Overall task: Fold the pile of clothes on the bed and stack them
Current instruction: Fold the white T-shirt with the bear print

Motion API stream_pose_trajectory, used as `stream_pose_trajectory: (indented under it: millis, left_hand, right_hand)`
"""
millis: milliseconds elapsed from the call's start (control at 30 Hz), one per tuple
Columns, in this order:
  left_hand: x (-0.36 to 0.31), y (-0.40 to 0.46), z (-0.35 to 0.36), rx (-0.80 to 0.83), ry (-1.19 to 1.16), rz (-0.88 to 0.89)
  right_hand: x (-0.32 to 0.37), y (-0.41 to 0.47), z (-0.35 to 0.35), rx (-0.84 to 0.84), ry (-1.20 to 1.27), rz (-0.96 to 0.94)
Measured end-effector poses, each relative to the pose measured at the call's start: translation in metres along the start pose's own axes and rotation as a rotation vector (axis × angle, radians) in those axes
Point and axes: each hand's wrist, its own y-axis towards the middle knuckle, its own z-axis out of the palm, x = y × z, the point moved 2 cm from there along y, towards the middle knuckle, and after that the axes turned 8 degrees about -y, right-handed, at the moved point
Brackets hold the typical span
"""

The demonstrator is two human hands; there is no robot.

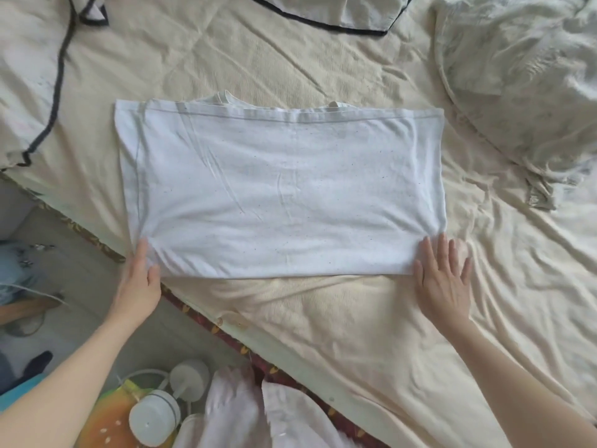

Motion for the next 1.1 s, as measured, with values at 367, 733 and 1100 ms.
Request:
stream_pose_trajectory:
  millis: [367, 733, 1100]
  left_hand:
    - [0.016, 0.013, -0.009, -0.105, -1.069, -0.524]
    - [0.012, -0.014, -0.038, -0.186, -0.972, -0.359]
    - [-0.193, -0.069, -0.008, -0.425, -0.618, 0.240]
  right_hand:
    - [0.180, -0.063, 0.010, -0.022, -0.058, -0.515]
    - [0.203, -0.057, 0.000, 0.198, 0.006, -0.520]
    - [0.127, -0.037, -0.060, 0.518, 1.268, 0.048]
